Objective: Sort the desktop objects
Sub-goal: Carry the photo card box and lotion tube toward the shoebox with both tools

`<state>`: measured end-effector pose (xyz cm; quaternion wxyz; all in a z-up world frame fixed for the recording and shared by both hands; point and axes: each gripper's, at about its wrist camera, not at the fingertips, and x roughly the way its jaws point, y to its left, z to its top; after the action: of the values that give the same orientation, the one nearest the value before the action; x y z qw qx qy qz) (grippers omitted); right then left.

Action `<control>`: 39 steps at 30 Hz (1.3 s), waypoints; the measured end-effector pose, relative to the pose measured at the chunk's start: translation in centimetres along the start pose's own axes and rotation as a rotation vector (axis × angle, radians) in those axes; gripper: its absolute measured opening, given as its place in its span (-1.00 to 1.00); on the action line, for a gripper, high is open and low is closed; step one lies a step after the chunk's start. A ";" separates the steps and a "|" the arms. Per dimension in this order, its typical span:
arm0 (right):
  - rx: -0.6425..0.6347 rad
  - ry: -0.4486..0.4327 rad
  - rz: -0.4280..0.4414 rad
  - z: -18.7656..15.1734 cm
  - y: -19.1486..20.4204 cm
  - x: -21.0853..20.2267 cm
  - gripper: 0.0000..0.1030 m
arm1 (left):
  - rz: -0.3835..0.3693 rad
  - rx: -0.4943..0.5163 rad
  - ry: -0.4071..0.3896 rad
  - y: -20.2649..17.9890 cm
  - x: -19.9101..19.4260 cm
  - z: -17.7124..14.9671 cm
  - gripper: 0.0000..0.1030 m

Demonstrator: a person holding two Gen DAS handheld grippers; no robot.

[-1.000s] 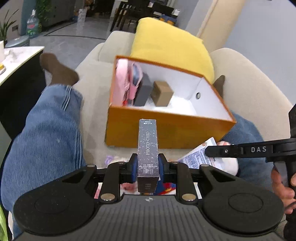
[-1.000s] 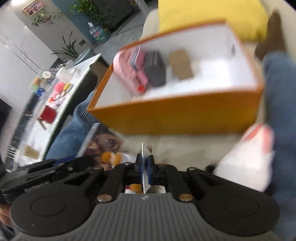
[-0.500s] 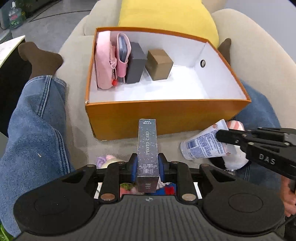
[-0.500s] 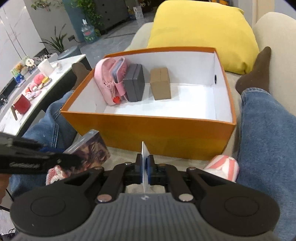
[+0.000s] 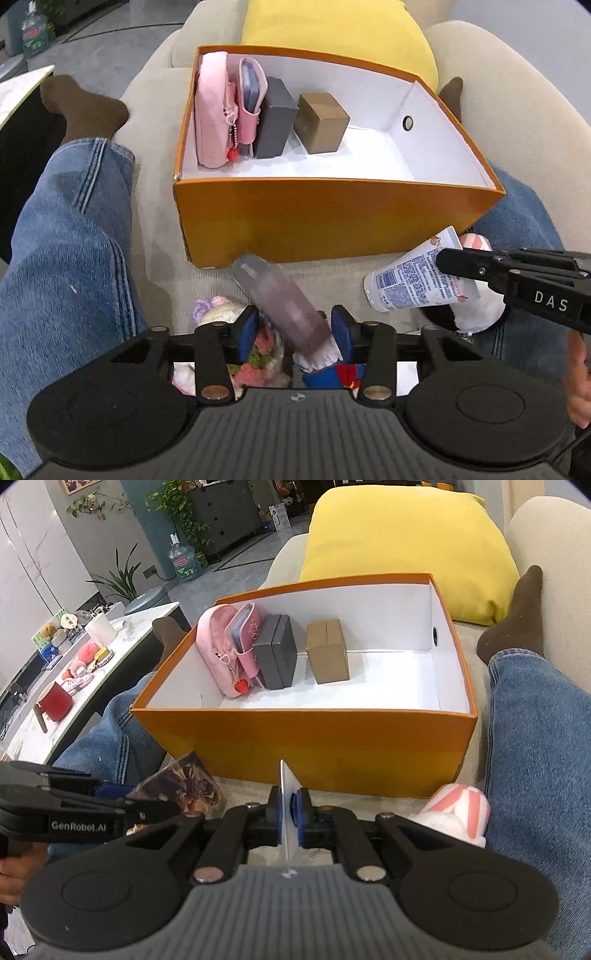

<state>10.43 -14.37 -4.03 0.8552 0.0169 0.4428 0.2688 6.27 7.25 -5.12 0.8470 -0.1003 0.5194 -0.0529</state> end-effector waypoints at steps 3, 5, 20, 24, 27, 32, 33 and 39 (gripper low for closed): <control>0.002 -0.002 0.003 -0.1 0.0 0.0 -0.85 | -0.008 -0.046 -0.011 0.1 -0.1 -0.5 -0.03; 0.003 -0.003 0.006 -0.2 0.0 0.0 -0.84 | 0.001 -0.094 -0.033 0.3 -0.1 -0.6 -0.03; 0.013 -0.009 0.015 -0.2 0.1 0.2 -0.83 | -0.058 -0.406 -0.030 5.0 -0.6 1.2 0.01; 0.014 -0.010 0.008 -0.2 0.2 0.1 -0.82 | -0.073 -0.456 -0.007 5.1 0.5 1.8 0.01; 0.014 -0.007 0.002 -0.3 0.1 0.2 -0.82 | -0.039 -0.488 0.020 5.1 1.2 2.2 -0.03; 0.005 -0.005 -0.014 -0.7 -0.1 0.4 -0.79 | -0.015 -0.514 0.031 5.1 1.9 2.7 -0.05; 0.005 -0.004 -0.018 -0.8 -0.1 0.5 -0.79 | -0.011 -0.505 0.027 5.0 1.9 2.8 -0.06; 0.025 -0.028 -0.023 -1.3 -0.8 0.3 -0.83 | -0.014 -0.479 0.007 5.1 1.3 2.3 -0.19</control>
<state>9.96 -15.15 -5.28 0.8641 0.0260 0.4342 0.2532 8.84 12.23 -6.38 0.7967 -0.3019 0.5195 0.0657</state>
